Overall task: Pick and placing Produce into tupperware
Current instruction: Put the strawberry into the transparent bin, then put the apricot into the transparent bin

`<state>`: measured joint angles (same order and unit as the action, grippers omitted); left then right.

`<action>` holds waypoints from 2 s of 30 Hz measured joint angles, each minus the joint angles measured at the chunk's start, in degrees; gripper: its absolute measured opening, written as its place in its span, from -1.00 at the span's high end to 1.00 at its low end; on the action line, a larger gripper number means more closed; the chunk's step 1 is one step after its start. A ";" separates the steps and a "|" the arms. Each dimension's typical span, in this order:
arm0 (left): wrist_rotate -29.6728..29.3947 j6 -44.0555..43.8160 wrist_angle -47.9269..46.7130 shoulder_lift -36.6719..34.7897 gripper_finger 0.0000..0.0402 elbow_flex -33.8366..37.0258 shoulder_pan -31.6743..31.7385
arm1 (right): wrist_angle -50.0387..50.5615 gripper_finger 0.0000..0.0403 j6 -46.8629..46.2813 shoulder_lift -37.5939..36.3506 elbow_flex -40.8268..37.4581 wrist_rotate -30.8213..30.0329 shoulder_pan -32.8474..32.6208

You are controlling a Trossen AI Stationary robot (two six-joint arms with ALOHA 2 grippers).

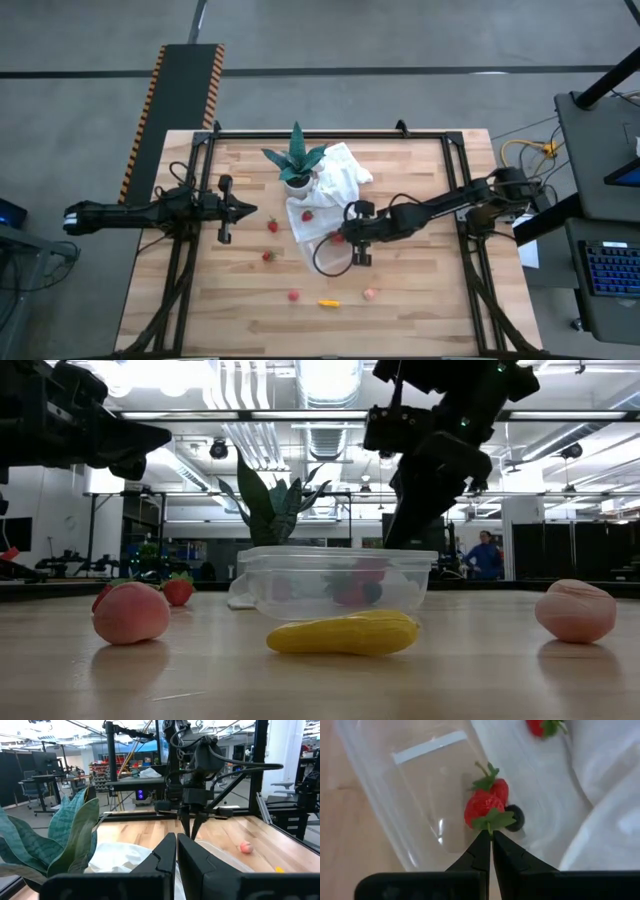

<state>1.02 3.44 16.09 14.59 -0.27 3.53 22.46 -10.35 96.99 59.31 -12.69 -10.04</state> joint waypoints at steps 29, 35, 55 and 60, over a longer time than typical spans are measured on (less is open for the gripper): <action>0.01 0.00 0.05 -0.04 1.00 0.00 0.00 | 12.57 0.42 -0.06 -9.87 4.83 -0.57 0.03; 0.01 0.00 0.04 0.00 1.00 0.00 0.00 | 13.27 0.48 -5.76 -26.41 -0.12 -1.16 -3.14; 0.02 -0.02 0.23 -0.09 1.00 0.00 -0.02 | -17.36 0.52 1.83 -43.16 -22.08 -13.14 -30.67; 0.02 -0.09 0.25 -0.09 1.00 0.00 0.00 | -17.06 0.36 0.86 -34.78 -18.86 -10.54 -30.71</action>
<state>1.04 3.35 16.34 14.50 -0.27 3.53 5.40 -9.49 62.21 40.45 -23.23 -40.75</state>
